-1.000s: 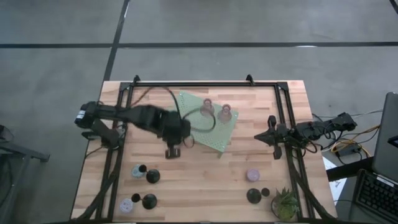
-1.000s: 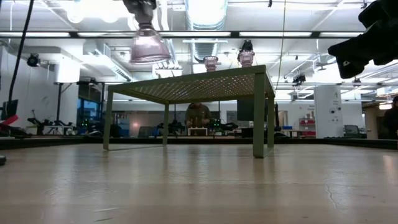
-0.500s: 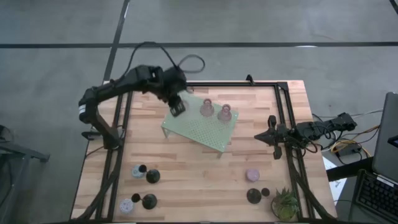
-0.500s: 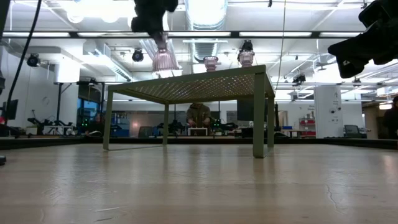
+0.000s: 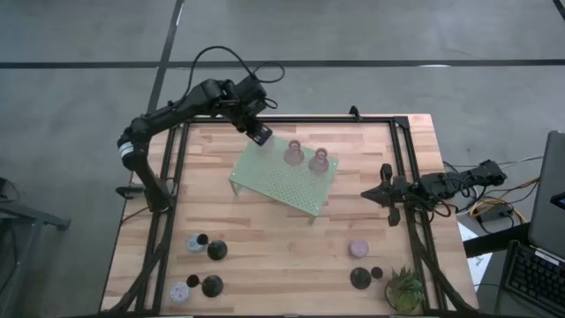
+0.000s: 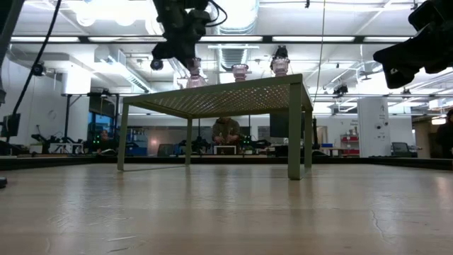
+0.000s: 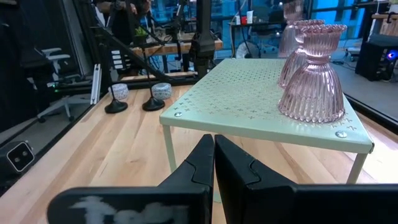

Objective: Pick & Place candle stick holders
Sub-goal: Put the purple candle holder on the shelf aligned with the other purple candle holder

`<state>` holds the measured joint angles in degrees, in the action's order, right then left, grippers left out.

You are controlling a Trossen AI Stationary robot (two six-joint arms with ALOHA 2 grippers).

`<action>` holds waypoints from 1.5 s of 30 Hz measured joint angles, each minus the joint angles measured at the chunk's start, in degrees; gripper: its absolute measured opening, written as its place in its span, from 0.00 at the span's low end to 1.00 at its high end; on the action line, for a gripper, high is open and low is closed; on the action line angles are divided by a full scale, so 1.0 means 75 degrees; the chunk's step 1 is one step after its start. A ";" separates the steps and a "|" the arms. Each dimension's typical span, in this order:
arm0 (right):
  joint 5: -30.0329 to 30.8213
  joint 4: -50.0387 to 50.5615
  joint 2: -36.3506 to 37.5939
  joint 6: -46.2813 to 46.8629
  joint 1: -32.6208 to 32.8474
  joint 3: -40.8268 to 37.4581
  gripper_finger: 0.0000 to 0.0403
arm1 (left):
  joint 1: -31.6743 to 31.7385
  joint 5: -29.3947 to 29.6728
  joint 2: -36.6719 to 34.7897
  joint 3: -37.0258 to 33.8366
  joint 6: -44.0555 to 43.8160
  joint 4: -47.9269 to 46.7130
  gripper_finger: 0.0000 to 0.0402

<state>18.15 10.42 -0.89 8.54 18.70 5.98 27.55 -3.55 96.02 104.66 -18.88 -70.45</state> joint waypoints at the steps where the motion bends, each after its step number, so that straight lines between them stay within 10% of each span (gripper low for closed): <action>1: -0.0002 0.0000 0.0000 0.0000 0.0000 0.0000 0.02 | 0.0000 -0.0010 0.0065 0.0000 -0.0038 0.0003 0.10; 45: -0.0003 -0.0003 0.0000 -0.0026 0.0003 -0.0087 0.02 | 0.0012 -0.0120 0.0602 -0.0006 -0.0011 0.0710 0.32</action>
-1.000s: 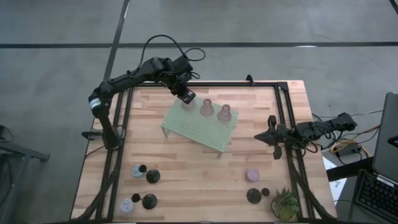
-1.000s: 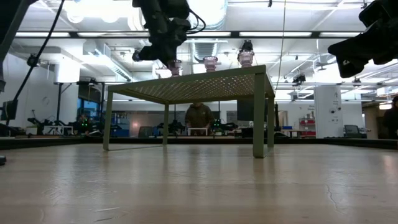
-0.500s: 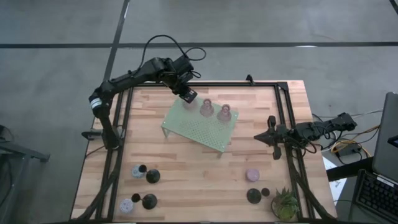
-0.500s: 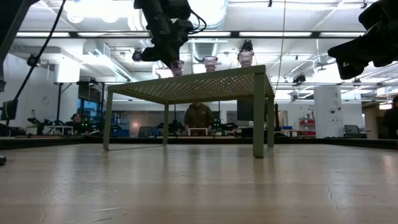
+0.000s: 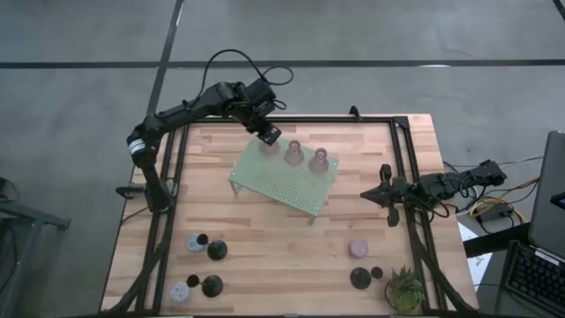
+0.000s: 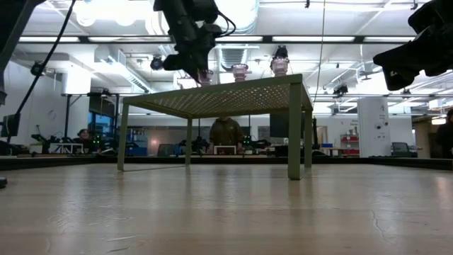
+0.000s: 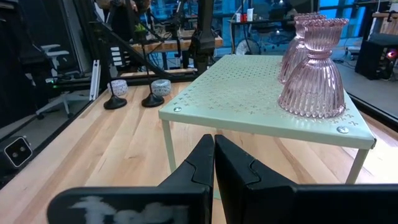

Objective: Pick & Place candle stick holders
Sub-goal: Put the purple candle holder on the shelf aligned with the other purple candle holder, then put the bottom right black candle holder on the shelf

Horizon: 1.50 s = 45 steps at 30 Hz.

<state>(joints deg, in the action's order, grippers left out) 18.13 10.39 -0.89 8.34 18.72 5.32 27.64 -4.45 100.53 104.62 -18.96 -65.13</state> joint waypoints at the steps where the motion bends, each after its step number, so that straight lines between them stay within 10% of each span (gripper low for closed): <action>1: 0.0000 0.0000 0.0000 0.0000 0.0000 0.0000 0.02 | 0.0000 0.0000 0.0000 0.0000 0.0028 0.0031 0.33; 45: 0.0006 -0.0044 0.0000 -0.0006 0.0000 0.0000 0.02 | -0.0650 -0.0163 -0.1832 0.0143 0.1200 -0.0269 0.42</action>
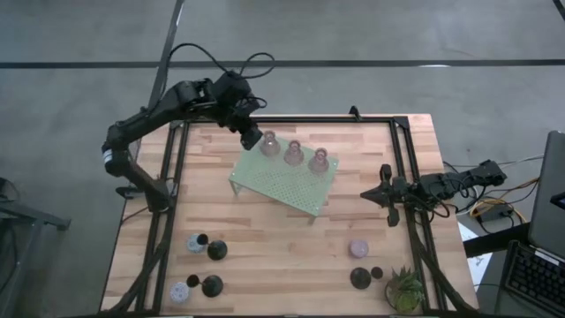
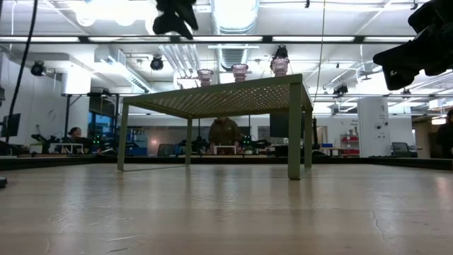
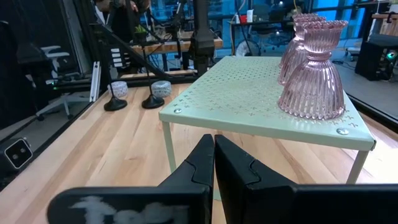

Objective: Pick & Place candle stick holders
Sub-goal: Put the bottom right black candle holder on the shelf

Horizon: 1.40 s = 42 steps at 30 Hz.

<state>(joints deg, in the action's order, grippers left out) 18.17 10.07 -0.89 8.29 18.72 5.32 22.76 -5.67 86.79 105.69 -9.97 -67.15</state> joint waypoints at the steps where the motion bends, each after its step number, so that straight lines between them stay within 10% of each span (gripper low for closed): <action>1: -0.0003 -0.0001 0.0000 0.0000 0.0000 0.0000 0.02 | -0.0103 0.0000 -0.0091 0.0000 0.0084 -0.0018 0.42; 13: 0.0000 -0.0023 0.0000 0.0003 0.0000 0.0000 0.02 | -0.1724 0.0017 -0.1358 -0.0883 0.0691 0.0660 0.38; 42: -0.0060 -0.0766 -0.0002 0.1441 0.0000 0.0000 0.02 | -0.4216 -0.0004 -0.3737 -0.7208 0.0750 0.7725 0.02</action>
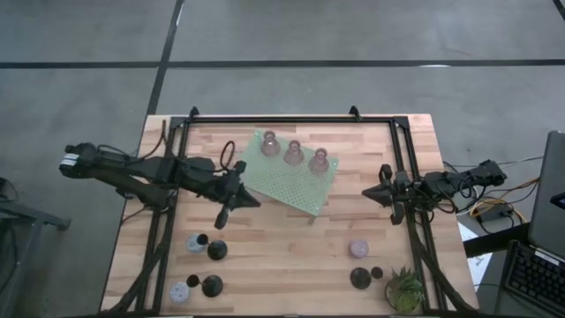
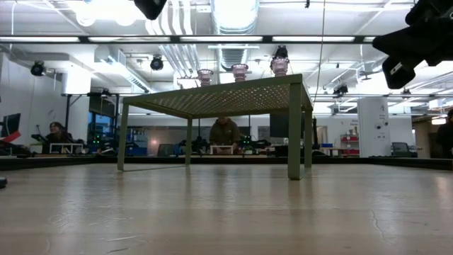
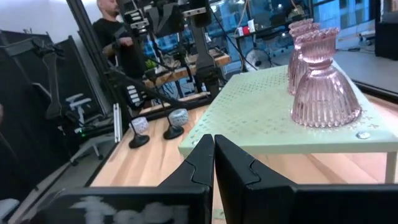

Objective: Pick & Place candle stick holders
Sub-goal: Put the bottom right black candle holder on the shelf

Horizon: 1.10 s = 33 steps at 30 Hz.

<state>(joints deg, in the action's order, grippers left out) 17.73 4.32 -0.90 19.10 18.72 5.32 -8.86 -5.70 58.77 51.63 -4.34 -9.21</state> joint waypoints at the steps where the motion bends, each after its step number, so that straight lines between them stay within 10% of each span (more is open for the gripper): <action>1: -0.0060 0.0015 -0.0001 -0.0001 0.0000 0.0000 0.02 | 0.0002 -0.0005 -0.0150 -0.0226 0.0096 0.0231 0.02; 33: -0.3906 0.0926 0.0002 0.0798 0.0217 -0.0085 0.02 | 0.0006 0.0164 -0.4947 -0.5656 0.0300 0.3973 0.04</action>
<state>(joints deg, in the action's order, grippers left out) -11.57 11.26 -0.89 25.08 20.35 4.69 -8.82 -4.47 21.66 9.21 -2.09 20.58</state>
